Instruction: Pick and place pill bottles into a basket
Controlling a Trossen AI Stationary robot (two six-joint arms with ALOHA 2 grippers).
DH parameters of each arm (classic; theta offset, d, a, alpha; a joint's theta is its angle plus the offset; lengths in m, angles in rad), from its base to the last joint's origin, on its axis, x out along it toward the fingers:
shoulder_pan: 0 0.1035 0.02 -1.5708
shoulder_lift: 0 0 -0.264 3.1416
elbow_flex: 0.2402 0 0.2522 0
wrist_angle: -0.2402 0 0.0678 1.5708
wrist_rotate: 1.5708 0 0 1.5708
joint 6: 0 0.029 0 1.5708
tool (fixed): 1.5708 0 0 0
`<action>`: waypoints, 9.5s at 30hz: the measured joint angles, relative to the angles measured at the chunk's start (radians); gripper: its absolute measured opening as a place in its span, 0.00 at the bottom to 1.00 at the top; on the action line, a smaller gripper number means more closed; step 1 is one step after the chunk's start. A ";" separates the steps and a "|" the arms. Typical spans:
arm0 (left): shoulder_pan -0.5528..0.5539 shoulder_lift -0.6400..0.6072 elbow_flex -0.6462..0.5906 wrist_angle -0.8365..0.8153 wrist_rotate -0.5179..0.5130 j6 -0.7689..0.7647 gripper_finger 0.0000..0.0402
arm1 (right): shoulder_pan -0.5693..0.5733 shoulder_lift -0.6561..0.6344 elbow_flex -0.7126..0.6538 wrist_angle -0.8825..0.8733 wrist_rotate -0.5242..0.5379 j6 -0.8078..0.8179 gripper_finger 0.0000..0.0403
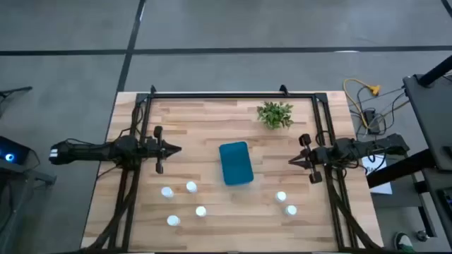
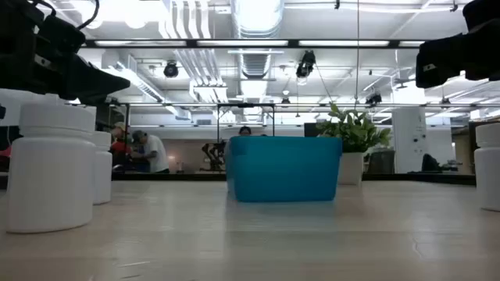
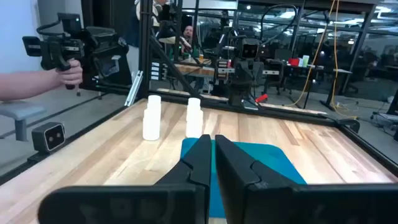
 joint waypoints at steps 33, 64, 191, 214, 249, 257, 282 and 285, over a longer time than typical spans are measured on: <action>0.000 0.025 0.000 -0.002 -0.007 0.086 0.00 | 0.000 0.000 0.000 0.001 0.019 0.003 0.03; 0.000 0.023 0.004 0.492 0.003 0.007 0.00 | 0.000 0.000 0.000 0.607 -0.079 -0.143 0.03; 0.000 0.030 -0.003 0.331 -0.004 0.139 0.00 | 0.295 1.551 1.279 -1.168 -0.114 0.399 0.61; 0.000 0.030 -0.003 0.331 -0.004 0.139 0.00 | 0.294 1.552 1.038 -0.894 -0.113 0.338 0.59; 0.000 0.053 -0.003 0.331 -0.004 0.139 0.00 | 0.294 1.651 0.983 -0.786 -0.116 0.286 0.55; 0.000 0.063 -0.003 0.335 -0.004 0.139 0.00 | 0.293 1.650 0.983 -0.790 -0.116 0.287 0.47; 0.000 0.063 -0.003 0.338 -0.005 0.139 0.00 | 0.205 1.648 1.184 -1.004 -0.114 0.267 0.41; 0.000 0.062 -0.003 0.339 -0.005 0.139 0.00 | 0.191 1.648 1.220 -1.041 -0.111 0.255 0.41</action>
